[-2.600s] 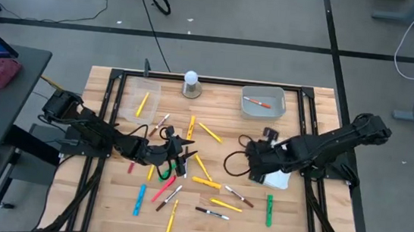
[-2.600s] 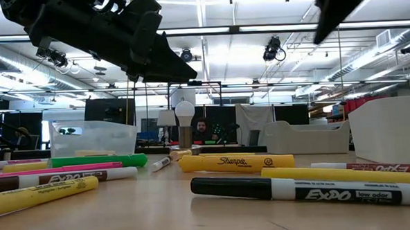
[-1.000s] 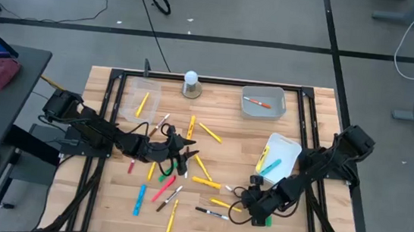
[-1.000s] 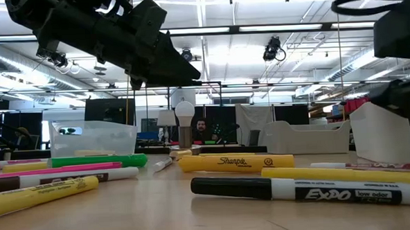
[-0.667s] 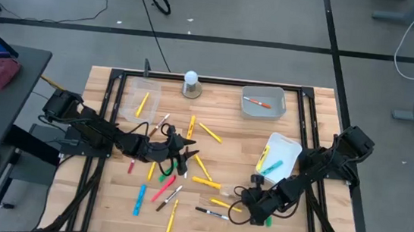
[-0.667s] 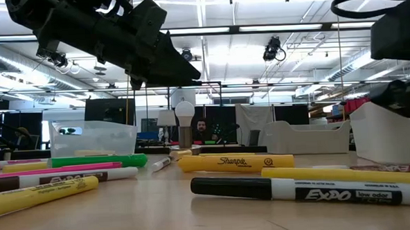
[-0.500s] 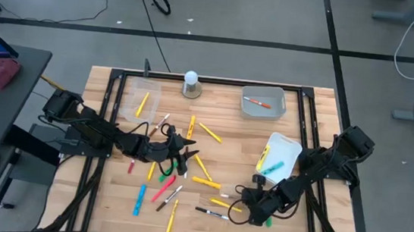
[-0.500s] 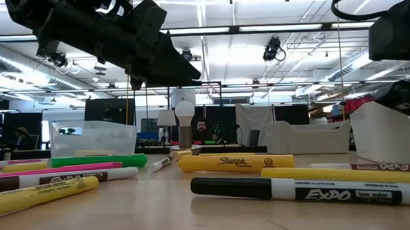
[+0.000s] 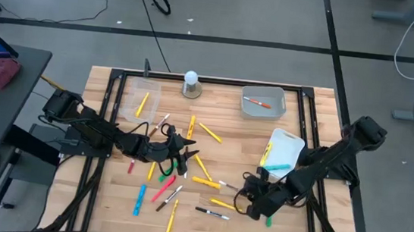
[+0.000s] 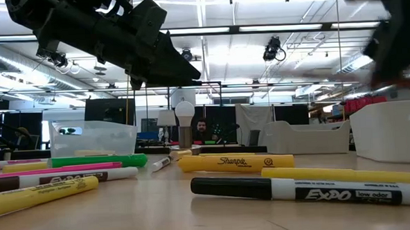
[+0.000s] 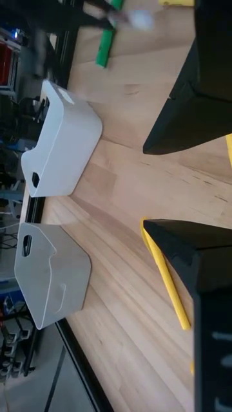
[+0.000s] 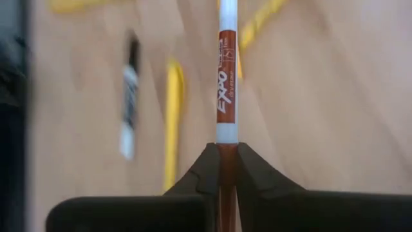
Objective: Pick & Place Markers
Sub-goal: Put the right light brown marker pen into the gray bin, then put the right green highlighter pen into the white bin, then put the yellow pen into the transparent bin
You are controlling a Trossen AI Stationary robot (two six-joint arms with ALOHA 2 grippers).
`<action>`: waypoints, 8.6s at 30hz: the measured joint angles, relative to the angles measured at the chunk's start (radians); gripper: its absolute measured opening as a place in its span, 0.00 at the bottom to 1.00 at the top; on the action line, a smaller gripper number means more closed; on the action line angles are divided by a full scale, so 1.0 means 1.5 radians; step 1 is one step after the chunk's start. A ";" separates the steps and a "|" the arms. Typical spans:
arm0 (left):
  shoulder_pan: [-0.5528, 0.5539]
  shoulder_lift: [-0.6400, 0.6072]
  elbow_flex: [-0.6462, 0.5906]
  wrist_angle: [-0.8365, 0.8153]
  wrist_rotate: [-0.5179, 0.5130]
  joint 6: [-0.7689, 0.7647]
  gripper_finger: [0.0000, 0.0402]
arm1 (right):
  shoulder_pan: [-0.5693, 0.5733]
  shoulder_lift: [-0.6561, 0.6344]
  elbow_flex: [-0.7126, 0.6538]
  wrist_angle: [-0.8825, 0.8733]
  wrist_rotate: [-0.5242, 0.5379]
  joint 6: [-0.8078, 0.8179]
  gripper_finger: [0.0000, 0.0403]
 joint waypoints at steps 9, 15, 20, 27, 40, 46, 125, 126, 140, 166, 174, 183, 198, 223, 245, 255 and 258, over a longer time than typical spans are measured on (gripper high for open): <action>0.000 0.000 0.000 0.000 0.000 0.000 0.45 | -0.058 -0.111 0.026 0.017 0.051 -0.139 0.07; 0.000 0.000 0.000 0.000 0.000 0.002 0.45 | -0.125 -0.181 0.026 0.012 0.066 -0.240 0.07; 0.000 0.000 0.000 0.000 0.000 0.002 0.45 | -0.198 -0.232 0.026 -0.040 0.067 -0.309 0.07; 0.000 0.000 0.000 -0.001 0.000 0.002 0.45 | -0.365 -0.300 0.026 -0.161 0.066 -0.404 0.06; 0.013 0.000 0.000 -0.001 0.000 0.000 0.45 | -0.742 -0.249 0.108 -0.406 0.018 -0.696 0.06; 0.012 0.000 0.000 -0.001 0.000 0.001 0.45 | -0.865 -0.179 0.108 -0.406 0.013 -0.861 0.06; 0.012 0.000 0.000 -0.004 0.000 0.004 0.45 | 0.128 -0.038 0.107 -0.026 0.257 -0.068 0.00; 0.012 0.000 0.000 -0.006 0.000 0.004 0.45 | 0.147 -0.033 0.107 -0.029 0.258 -0.027 0.00; 0.011 0.000 0.000 -0.007 0.000 0.004 0.45 | 0.248 -0.023 0.107 -0.353 -0.093 0.728 0.04; 0.011 0.000 0.000 -0.031 0.000 0.007 0.45 | 0.164 0.148 0.107 -0.318 -0.217 0.733 0.53; 0.011 0.000 0.000 -0.030 0.000 0.006 0.45 | 0.155 0.164 0.088 -0.287 -0.217 0.740 0.46; 0.011 0.000 0.000 -0.031 0.000 0.006 0.45 | 0.150 0.155 0.014 -0.204 -0.224 0.740 0.28; 0.011 0.000 0.000 -0.031 0.000 0.001 0.45 | 0.108 0.013 0.082 -0.218 0.001 0.552 0.12; 0.011 0.000 0.000 -0.041 0.000 0.007 0.45 | -0.235 -0.147 -0.052 -0.577 -0.035 0.583 0.12; 0.011 0.000 0.000 -0.041 0.000 0.004 0.45 | -0.320 -0.162 -0.184 -0.396 -0.084 0.461 0.33; 0.011 0.000 0.000 -0.039 0.000 0.004 0.45 | -0.310 -0.226 -0.106 -0.453 -0.066 0.394 0.54; 0.011 0.000 0.000 -0.039 0.000 0.003 0.45 | -0.295 -0.249 -0.050 -0.446 -0.027 0.346 0.56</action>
